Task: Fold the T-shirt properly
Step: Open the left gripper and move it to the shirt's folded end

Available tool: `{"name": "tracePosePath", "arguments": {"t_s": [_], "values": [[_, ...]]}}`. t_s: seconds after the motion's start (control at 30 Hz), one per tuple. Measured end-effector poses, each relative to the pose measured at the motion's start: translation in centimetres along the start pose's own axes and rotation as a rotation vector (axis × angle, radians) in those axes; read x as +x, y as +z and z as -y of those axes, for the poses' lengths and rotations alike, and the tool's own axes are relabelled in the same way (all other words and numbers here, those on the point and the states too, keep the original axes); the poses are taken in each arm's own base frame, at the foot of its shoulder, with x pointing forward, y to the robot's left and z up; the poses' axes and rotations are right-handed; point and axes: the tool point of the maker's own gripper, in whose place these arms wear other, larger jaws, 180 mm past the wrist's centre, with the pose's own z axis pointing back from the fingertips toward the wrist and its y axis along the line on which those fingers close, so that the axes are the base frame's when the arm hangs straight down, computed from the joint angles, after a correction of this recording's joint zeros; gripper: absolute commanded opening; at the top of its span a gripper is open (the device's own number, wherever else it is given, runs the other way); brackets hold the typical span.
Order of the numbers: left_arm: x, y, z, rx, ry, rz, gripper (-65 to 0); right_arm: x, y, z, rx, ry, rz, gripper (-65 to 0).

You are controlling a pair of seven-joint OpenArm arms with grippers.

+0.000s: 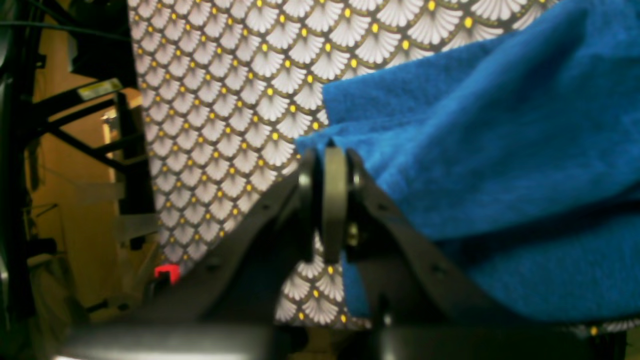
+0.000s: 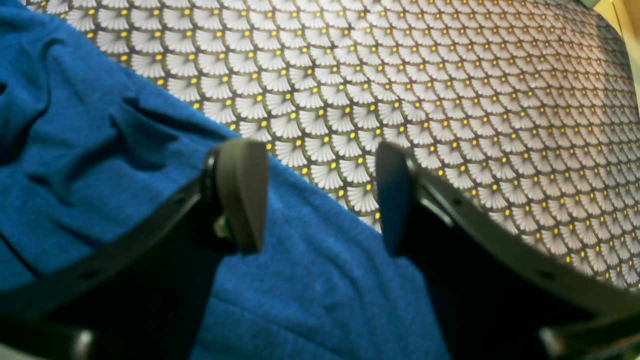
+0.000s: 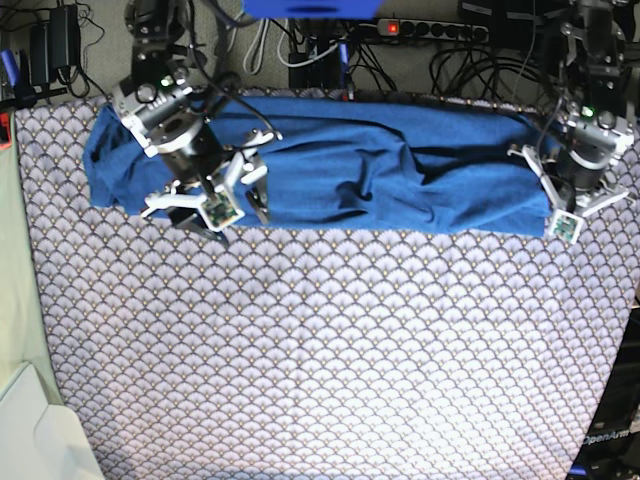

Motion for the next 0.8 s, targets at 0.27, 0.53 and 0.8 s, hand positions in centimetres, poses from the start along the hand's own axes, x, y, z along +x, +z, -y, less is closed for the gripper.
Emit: {"name": "tracePosePath", "arguments": {"t_s": [0.27, 0.53, 0.8], "values": [[-2.4, 0.5, 0.0, -0.013, -0.052, -0.059, -64.5, -0.1, 0.0, 0.1, -0.002, 0.0, -0.002, -30.2], [-4.8, -0.8, -0.8, -0.013, -0.055, -0.131, -64.5, 0.0, 0.0, 0.2, -0.002, 0.005, 0.0, -30.2], [-4.6, -0.9, 0.6, -0.039, -0.015, -0.119, -64.5, 0.1, 0.0, 0.0, 0.001, 0.004, 0.001, -30.2]]}}
